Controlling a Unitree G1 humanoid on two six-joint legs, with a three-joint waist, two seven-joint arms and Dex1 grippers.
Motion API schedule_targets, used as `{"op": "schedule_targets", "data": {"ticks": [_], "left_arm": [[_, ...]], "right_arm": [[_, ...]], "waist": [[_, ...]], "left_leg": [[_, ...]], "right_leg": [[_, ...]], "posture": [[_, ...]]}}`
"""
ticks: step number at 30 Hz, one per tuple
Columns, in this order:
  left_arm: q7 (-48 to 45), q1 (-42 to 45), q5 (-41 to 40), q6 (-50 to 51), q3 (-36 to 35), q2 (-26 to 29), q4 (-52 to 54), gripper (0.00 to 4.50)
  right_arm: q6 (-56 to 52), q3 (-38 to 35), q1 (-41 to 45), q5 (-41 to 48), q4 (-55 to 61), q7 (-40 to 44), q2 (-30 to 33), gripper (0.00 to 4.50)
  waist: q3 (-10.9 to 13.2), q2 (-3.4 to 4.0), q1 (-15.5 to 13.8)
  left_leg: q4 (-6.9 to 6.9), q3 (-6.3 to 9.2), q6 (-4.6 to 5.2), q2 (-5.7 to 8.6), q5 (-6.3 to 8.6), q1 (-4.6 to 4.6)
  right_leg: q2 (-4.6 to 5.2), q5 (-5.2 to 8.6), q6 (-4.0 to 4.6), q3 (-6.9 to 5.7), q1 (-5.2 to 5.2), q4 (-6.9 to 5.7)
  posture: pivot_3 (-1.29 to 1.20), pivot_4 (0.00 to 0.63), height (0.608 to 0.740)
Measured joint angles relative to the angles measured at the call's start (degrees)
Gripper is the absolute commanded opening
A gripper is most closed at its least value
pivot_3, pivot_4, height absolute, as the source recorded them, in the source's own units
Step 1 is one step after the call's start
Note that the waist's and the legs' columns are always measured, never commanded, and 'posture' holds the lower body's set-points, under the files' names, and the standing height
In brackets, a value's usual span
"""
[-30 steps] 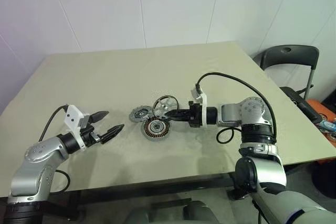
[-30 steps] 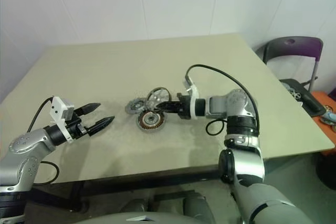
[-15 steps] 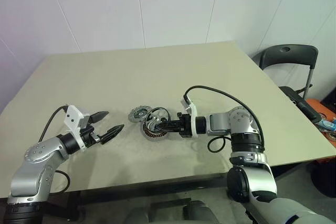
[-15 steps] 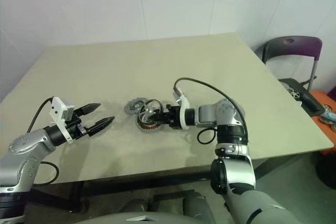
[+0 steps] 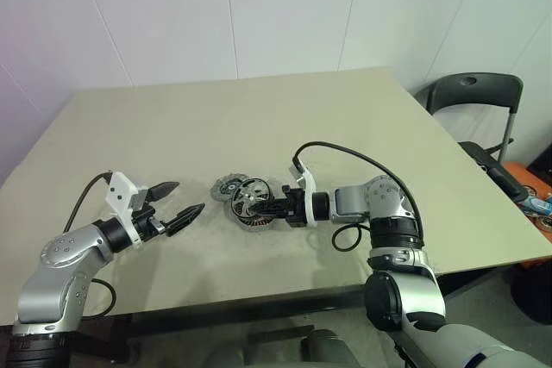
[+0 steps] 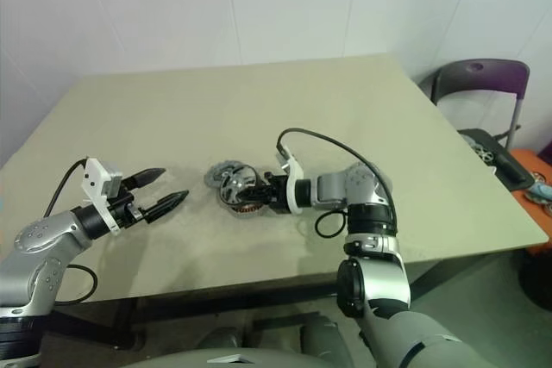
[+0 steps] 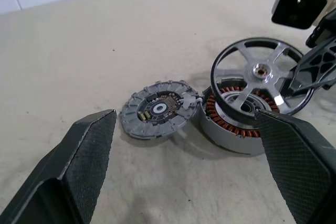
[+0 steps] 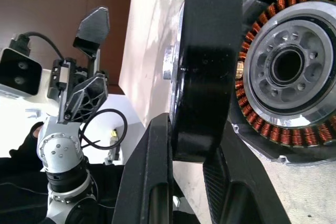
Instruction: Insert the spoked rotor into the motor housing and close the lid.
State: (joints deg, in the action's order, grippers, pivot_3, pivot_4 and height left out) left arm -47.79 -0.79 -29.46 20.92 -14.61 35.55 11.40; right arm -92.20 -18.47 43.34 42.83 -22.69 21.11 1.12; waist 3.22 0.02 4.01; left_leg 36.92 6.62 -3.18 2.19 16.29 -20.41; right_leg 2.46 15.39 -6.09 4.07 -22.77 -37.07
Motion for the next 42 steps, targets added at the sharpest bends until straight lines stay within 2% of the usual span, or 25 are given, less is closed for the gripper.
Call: {"op": "schedule_targets", "data": {"ticks": [25, 37, 38, 42], "left_arm": [[0.2, -0.6, 0.0, -0.1, -0.2, 0.0, 0.0, 4.5], [0.3, -0.6, 0.0, -0.2, -0.2, 0.0, 0.0, 4.5], [0.4, -0.6, 0.0, -0.2, -0.2, 0.0, 0.0, 4.5], [0.4, -0.5, 0.0, -0.2, -0.2, -0.1, 0.0, 4.5]], "right_arm": [[3.9, 0.5, 0.4, -2.3, -4.7, 0.3, -0.4, 0.42], [2.3, 1.5, 1.3, -2.0, -2.2, 1.7, 0.4, 4.29], [1.7, 1.5, 1.4, -1.9, -1.3, 1.8, 0.7, 4.49], [0.0, 3.2, 1.5, 1.2, 2.8, 2.3, 4.3, 4.49]], "waist": [[0.0, 0.01, 0.0], [0.0, 0.02, 0.0], [0.0, 0.02, 0.0], [0.0, 0.03, 0.0]], "left_leg": [[-0.01, 0.0, 0.0, 0.0, 0.0, 0.0], [-0.01, 0.0, 0.0, 0.0, 0.0, 0.0], [-0.01, 0.01, 0.0, 0.0, 0.0, -0.01], [-0.02, 0.01, 0.0, 0.01, 0.0, -0.07]], "right_leg": [[0.0, 0.0, 0.0, 0.0, 0.0, 0.01], [0.0, 0.0, 0.0, 0.0, 0.0, 0.0], [0.0, 0.0, 0.0, -0.01, -0.01, 0.01], [0.03, 0.01, 0.0, -0.01, -0.02, 0.07]], "posture": [[0.0, 0.0, 0.74], [0.0, 0.0, 0.74], [0.0, 0.0, 0.74], [0.0, 0.0, 0.74]]}}
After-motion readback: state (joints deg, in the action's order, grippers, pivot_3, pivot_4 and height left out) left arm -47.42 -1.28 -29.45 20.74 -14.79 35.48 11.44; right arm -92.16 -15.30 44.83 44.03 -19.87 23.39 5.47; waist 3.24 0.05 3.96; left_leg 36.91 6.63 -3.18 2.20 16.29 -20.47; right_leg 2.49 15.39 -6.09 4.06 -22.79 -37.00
